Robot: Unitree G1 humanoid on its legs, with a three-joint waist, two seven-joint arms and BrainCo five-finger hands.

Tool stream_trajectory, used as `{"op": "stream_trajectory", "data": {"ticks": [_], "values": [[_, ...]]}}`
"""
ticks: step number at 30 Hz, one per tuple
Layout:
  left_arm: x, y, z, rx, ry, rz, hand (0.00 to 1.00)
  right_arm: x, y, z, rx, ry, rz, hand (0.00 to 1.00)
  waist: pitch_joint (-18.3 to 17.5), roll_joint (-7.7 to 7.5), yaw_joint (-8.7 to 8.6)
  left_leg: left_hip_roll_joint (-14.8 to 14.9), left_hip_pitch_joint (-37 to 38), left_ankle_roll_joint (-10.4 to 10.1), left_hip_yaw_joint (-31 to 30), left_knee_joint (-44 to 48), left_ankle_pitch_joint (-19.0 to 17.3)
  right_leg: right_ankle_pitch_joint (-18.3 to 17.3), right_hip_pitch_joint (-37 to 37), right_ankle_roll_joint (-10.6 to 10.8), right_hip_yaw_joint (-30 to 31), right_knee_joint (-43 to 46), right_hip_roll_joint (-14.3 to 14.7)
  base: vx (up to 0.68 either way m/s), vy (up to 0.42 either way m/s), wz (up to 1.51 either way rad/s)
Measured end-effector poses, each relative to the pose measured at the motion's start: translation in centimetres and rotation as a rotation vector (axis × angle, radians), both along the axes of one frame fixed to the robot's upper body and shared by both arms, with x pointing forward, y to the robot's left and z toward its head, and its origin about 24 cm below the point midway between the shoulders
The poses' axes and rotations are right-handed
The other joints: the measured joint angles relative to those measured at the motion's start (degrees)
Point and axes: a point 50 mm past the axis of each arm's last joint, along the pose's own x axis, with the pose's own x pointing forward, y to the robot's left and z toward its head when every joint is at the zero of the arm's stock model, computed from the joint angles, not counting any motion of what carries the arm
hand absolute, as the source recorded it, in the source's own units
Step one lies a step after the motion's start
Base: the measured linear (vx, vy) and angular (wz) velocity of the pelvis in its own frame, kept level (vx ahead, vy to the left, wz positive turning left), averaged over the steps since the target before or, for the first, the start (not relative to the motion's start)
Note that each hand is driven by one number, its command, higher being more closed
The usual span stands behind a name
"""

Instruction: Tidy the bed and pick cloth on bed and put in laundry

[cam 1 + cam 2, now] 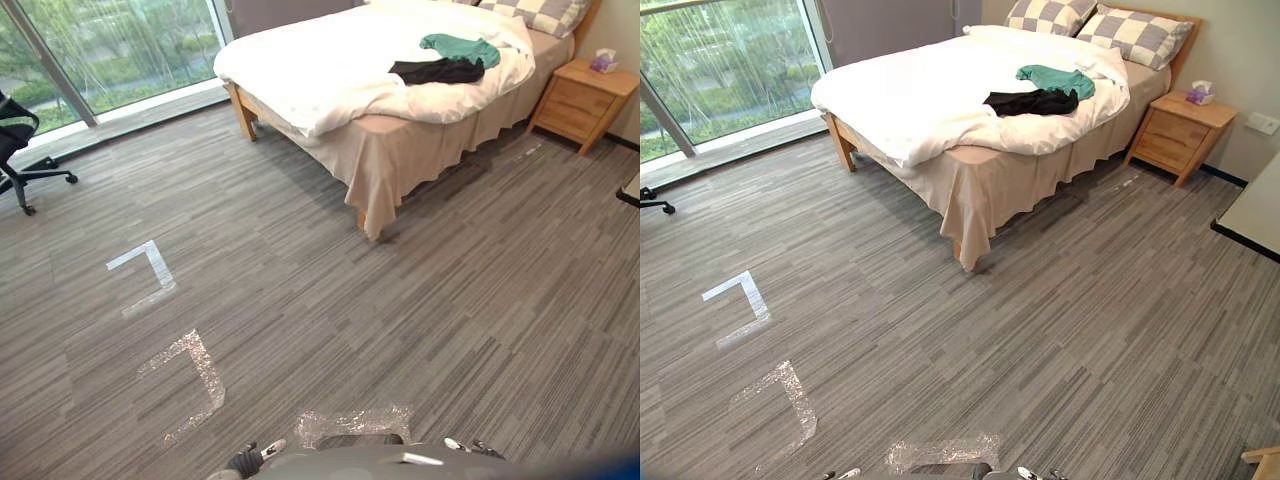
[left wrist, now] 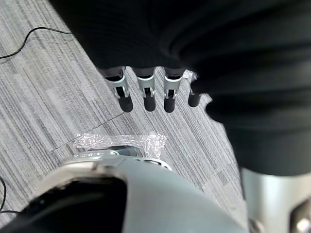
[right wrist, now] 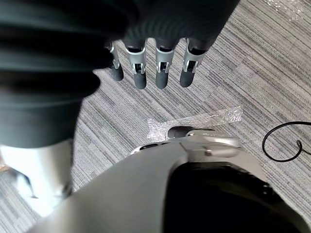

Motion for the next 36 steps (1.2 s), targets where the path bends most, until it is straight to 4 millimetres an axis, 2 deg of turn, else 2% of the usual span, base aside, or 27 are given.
{"op": "stream_trajectory", "data": {"ticks": [3, 7, 11, 18, 20, 21, 22, 23, 24, 25, 26, 28, 29, 31, 33, 34, 35, 36], "values": [[0.1, -0.1, 0.0, -0.004, -0.004, -0.017, 0.00, 0.0, 0.0, 0.0, -0.001, 0.000, 0.001, 0.00, 0.0, 0.06, 0.04, 0.1, 0.6, -0.5, 0.2, -0.5, -0.3, -0.1, 0.2, 0.2, -0.5, 0.0, 0.1, 0.08, 0.008, 0.00], [0.4, -0.1, 0.0, -0.010, -0.009, -0.065, 0.00, 0.4, 0.0, 0.0, 0.001, -0.009, -0.002, 0.00, 0.6, 0.02, 0.14, 0.1, 1.6, -1.6, 0.4, -0.5, -0.8, 0.2, 1.1, 2.0, -0.7, -0.2, 0.1, 0.03, 0.010, -0.02], [0.7, -0.1, 0.1, -0.019, -0.014, -0.075, 0.00, 1.3, 0.0, 0.2, 0.006, -0.032, 0.002, 0.00, 1.6, -0.16, 0.11, -0.1, 1.6, -1.8, 1.4, -0.7, -0.9, 0.7, 1.0, 2.7, -0.7, -0.3, -0.2, -0.04, 0.010, -0.10], [0.9, 0.1, 0.1, -0.014, -0.018, -0.087, 0.00, 1.3, 0.1, 0.2, 0.007, -0.038, -0.013, 0.00, 2.4, -1.02, 0.06, -0.6, 2.4, -1.5, 1.5, -1.4, -0.8, 0.7, 0.9, 2.7, -0.7, -0.3, -0.5, -0.07, -0.007, -0.03], [1.4, 0.2, 0.2, -0.009, -0.028, -0.095, 0.00, 1.4, 0.2, 0.1, 0.016, -0.043, -0.042, 0.00, 2.6, -1.37, -0.14, -0.8, 1.9, -1.2, 1.8, -1.3, -0.9, -0.2, 0.3, 1.7, -0.7, 0.4, -0.7, -0.08, -0.022, -0.07], [1.6, 0.1, 0.2, -0.005, -0.031, -0.111, 0.00, 1.5, 0.1, 0.2, 0.019, -0.052, -0.058, 0.00, 2.9, -1.12, -0.12, -0.4, 0.8, -0.9, 2.5, -0.6, -1.0, -2.4, -3.0, 1.8, -0.5, 5.2, -0.9, -0.08, -0.020, -0.14], [2.1, 0.3, 0.3, 0.007, -0.037, -0.136, 0.00, 2.0, 0.2, 0.3, 0.028, -0.076, -0.082, 0.00, 3.9, -1.05, -0.26, -0.2, -0.3, -0.1, 3.0, 0.8, -1.2, -6.1, -7.3, 2.4, -0.6, 13.4, -1.9, -0.08, -0.016, -0.15], [2.2, 0.4, 0.4, 0.014, -0.039, -0.141, 0.00, 2.1, 0.3, 0.4, 0.033, -0.083, -0.090, 0.00, 4.4, -1.42, -0.42, -0.3, -0.5, 0.4, 3.2, 1.0, -1.0, -7.3, -8.6, 2.7, -0.9, 15.9, -2.3, -0.10, -0.020, -0.13], [2.6, 0.9, 0.5, 0.031, -0.047, -0.144, 0.00, 2.5, 0.7, 0.4, 0.043, -0.098, -0.114, 0.00, 5.8, -2.57, -0.58, -0.7, -0.5, 1.0, 4.1, 1.9, -1.2, -10.7, -11.2, 3.5, -2.5, 21.9, -4.1, -0.09, -0.038, -0.13], [2.7, 1.4, 0.6, 0.048, -0.048, -0.144, 0.00, 2.5, 1.0, 0.3, 0.053, -0.101, -0.147, 0.00, 6.8, -3.43, -0.94, -1.1, -0.5, 1.1, 4.6, 2.9, -1.7, -13.0, -12.0, 1.9, -5.0, 25.3, -5.9, -0.04, -0.066, -0.08], [2.6, 1.6, 0.7, 0.053, -0.042, -0.148, 0.00, 2.2, 1.4, 0.2, 0.066, -0.098, -0.172, 0.00, 6.9, -3.85, -1.80, -0.8, -0.2, 0.6, 4.7, 3.7, -2.1, -13.5, -11.8, 1.1, -6.1, 25.7, -6.2, 0.02, -0.067, -0.04], [2.6, 1.4, 0.6, 0.051, -0.039, -0.165, 0.00, 2.2, 1.2, 0.2, 0.066, -0.101, -0.193, 0.00, 7.0, -3.49, -2.42, 0.2, 0.6, 0.4, 5.7, 3.6, -2.2, -13.6, -11.1, 1.0, -6.5, 24.8, -5.4, 0.08, -0.079, -0.18], [2.6, 1.1, 0.6, 0.045, -0.037, -0.170, 0.00, 2.1, 1.0, 0.3, 0.062, -0.104, -0.197, 0.00, 7.0, -2.72, -2.70, 1.1, 0.6, 0.0, 6.7, 3.5, -2.4, -13.3, -10.9, 1.2, -7.3, 23.7, -4.9, 0.10, -0.079, -0.44], [2.5, 0.8, 0.5, 0.037, -0.032, -0.169, 0.00, 2.2, 0.7, 0.3, 0.056, -0.108, -0.198, 0.00, 7.2, -2.05, -2.76, 2.1, 0.9, -0.7, 8.3, 3.2, -2.6, -11.6, -10.9, 0.5, -7.7, 22.4, -3.7, 0.09, -0.059, -0.57], [2.7, 0.1, 0.4, 0.019, -0.040, -0.169, 0.00, 2.2, 0.0, 0.5, 0.045, -0.110, -0.201, 0.00, 8.2, -0.11, -2.70, 3.9, 2.9, -1.5, 11.0, 1.3, -2.4, -10.1, -11.9, 3.7, -10.2, 25.2, -2.9, 0.08, -0.073, -0.70], [3.4, -0.2, 0.5, 0.013, -0.057, -0.176, 0.00, 2.2, -0.4, 0.6, 0.042, -0.120, -0.219, 0.00, 9.3, 0.85, -3.13, 5.2, 4.2, -2.0, 12.1, 0.6, -2.7, -11.6, -15.5, 5.9, -11.7, 32.3, -3.7, 0.06, -0.073, -0.49], [3.4, -0.1, 0.5, 0.020, -0.055, -0.187, 0.00, 2.1, -0.3, 0.5, 0.048, -0.118, -0.242, 0.00, 9.6, 1.14, -3.28, 5.8, 4.9, -3.0, 12.7, 0.8, -3.6, -13.2, -17.3, 3.7, -12.2, 34.0, -5.0, 0.05, -0.058, -0.43], [3.4, 0.1, 0.5, 0.024, -0.056, -0.194, 0.00, 2.0, -0.2, 0.5, 0.051, -0.119, -0.248, 0.00, 9.6, 0.79, -3.21, 6.0, 5.4, -3.6, 13.2, 1.0, -3.9, -13.3, -18.1, 3.4, -12.3, 34.4, -6.0, 0.12, -0.069, -0.43]]}}
